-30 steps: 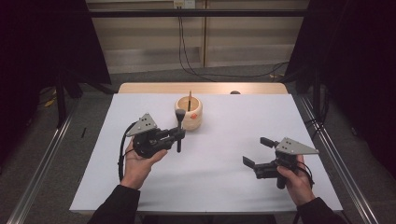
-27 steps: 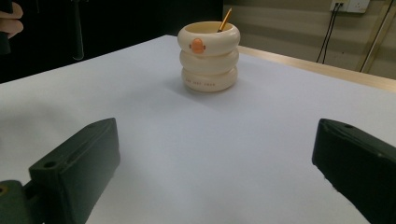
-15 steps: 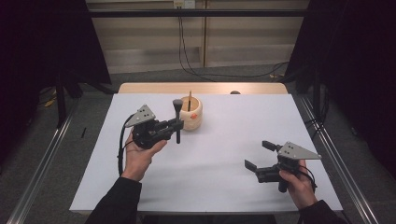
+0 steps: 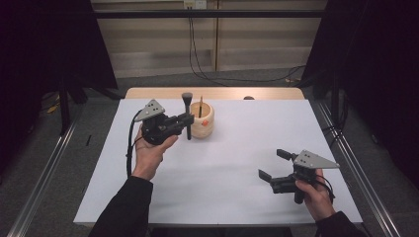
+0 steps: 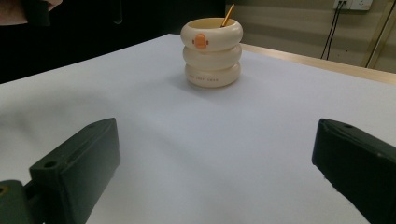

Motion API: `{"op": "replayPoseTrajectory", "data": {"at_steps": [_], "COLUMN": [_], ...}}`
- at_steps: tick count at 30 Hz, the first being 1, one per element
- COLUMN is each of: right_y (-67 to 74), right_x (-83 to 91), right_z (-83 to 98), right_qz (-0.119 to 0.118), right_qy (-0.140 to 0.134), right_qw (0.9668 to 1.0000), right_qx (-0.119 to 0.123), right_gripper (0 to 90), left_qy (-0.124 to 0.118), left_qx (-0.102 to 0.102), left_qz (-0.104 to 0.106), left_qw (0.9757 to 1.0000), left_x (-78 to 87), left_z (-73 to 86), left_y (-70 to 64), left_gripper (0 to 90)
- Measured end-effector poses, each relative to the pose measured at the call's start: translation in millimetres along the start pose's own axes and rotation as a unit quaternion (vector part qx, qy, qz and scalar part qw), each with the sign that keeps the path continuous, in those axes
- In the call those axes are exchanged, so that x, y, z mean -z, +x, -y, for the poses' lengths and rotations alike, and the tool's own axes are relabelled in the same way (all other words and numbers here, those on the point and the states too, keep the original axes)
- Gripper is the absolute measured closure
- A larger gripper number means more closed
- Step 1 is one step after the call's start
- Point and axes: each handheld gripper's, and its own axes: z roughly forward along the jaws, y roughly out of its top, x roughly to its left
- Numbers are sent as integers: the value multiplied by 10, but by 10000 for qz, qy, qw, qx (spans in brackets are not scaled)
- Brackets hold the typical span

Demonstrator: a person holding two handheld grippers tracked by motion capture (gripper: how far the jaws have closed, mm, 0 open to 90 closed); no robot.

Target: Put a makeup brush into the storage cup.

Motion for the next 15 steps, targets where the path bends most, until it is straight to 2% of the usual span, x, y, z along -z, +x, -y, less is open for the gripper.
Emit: {"op": "replayPoseTrajectory", "data": {"at_steps": [3, 4, 5, 6, 8, 12, 13, 15], "right_y": [-10, -10, -8, -7, -5, -6, -7, -11], "right_x": [3, 2, -1, -1, -2, -1, 0, -2], "right_z": [4, 6, 8, 8, 6, 9, 9, 10], "right_qz": [-2, 4, 5, -2, 0, -8, -18, -11], "right_qy": [10, 13, 19, 23, 10, 21, 21, 24], "right_qw": [10000, 10000, 10000, 10000, 10000, 10000, 10000, 10000], "right_qx": [11, 3, 0, 1, -2, 8, 2, 0], "right_gripper": [5, 5, 5, 5, 5, 5, 5, 6], "left_qy": [-10, 32, -14, 11, -74, -88, -81, -114], "left_qx": [-6, -95, -42, -106, -66, -44, -97, -94], "left_qz": [-21, -39, -13, -63, -120, -135, -215, -149], "left_qw": [10000, 9999, 10000, 9999, 9999, 9999, 9997, 9998], "left_x": [-13, -22, -34, -38, -50, -73, -81, -113], "left_z": [-15, -22, -22, -28, -34, -56, -63, -80], "left_y": [34, 51, 52, 70, 87, 130, 137, 157], "left_gripper": [791, 791, 791, 791, 791, 791, 791, 791]}}
